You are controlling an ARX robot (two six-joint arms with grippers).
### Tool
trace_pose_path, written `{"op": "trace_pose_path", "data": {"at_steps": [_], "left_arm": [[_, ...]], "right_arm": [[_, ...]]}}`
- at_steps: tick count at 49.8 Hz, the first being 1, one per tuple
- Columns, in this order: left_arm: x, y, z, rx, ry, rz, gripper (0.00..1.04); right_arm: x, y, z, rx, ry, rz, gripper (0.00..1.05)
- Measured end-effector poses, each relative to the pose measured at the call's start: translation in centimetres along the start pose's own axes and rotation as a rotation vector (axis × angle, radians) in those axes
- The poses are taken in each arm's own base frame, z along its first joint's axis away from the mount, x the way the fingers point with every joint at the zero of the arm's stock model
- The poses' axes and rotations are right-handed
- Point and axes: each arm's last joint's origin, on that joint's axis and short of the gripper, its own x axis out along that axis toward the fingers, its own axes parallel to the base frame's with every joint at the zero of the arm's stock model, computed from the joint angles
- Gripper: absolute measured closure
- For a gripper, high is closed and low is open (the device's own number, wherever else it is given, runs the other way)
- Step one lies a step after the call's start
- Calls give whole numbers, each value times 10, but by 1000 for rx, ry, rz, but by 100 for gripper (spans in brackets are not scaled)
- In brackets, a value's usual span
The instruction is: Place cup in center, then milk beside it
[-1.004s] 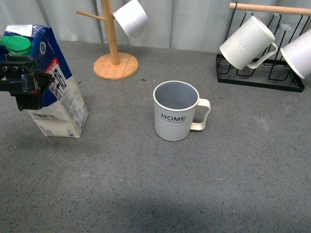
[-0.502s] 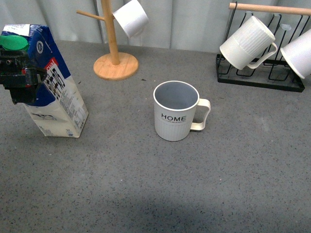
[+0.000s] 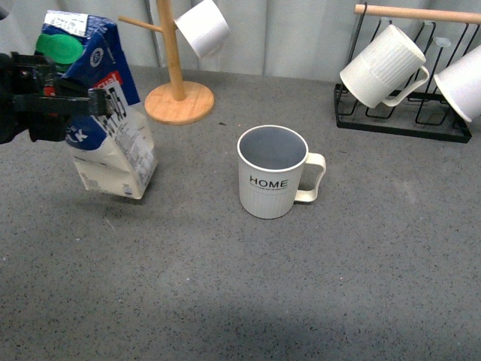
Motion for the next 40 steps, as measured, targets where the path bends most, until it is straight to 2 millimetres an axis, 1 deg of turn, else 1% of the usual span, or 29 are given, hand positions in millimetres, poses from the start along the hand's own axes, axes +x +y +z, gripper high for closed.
{"op": "trace_pose_path", "data": {"at_steps": [10,14,24,40], "left_arm": [[12,-34,-3,14,5,-40,99],[15,-43,-2,13,1,-52,99],[22,-55,4,1,-22,-66,99],[24,-69,2,-11,-12,-80,99]], "right_arm": [[0,0,0,0,0,0,9],[0,0,0,0,0,0,9],[0,0,0,0,0,0,9],[0,0,0,0,0,0,9]]}}
